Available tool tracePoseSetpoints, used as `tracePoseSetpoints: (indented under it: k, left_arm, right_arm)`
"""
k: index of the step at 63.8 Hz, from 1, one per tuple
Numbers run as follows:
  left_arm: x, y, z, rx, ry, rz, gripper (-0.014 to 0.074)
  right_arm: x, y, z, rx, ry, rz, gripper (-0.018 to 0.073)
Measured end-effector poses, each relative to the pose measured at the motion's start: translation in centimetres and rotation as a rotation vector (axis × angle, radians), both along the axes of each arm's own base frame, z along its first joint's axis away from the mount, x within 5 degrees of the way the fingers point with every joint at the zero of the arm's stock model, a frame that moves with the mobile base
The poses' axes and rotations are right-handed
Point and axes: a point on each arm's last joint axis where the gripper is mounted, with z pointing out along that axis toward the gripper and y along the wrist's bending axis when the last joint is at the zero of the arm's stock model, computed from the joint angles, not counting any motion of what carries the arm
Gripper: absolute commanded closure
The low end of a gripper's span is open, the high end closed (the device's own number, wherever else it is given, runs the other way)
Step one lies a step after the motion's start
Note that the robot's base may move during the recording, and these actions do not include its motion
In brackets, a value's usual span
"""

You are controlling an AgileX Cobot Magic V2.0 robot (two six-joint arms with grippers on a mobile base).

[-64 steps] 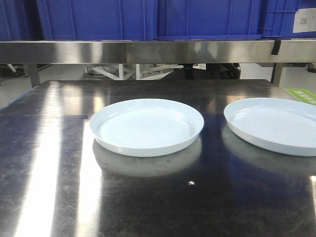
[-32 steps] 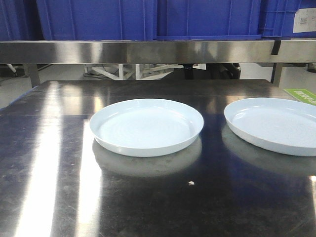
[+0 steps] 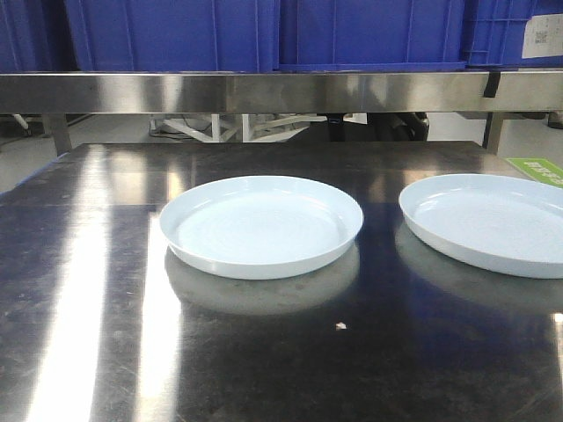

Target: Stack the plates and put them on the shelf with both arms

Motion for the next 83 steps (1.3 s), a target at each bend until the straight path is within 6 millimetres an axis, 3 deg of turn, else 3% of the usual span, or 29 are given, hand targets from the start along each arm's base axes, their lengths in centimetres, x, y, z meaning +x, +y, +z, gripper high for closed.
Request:
tracePoseSetpoints:
  k: [15,27,55,83]
  left_arm:
    - [0.0,0.0,0.0,0.000,0.000,0.000,0.0516]
    - [0.0,0.0,0.0,0.000,0.000,0.000,0.0516]
    - [0.0,0.0,0.0,0.000,0.000,0.000,0.0516]
    - [0.0,0.0,0.0,0.000,-0.001,0.000,0.0516]
  right_arm:
    - [-0.1,0.0,-0.3,0.000,0.052,0.003,0.0510]
    - [0.0,0.1,1.9,0.000,0.100,0.006,0.0510]
    - [3.7,0.1,5.1,0.002,0.426,0.014,0.0510]
    - [5.5,0.1,7.7,0.002,0.419,0.013,0.0510]
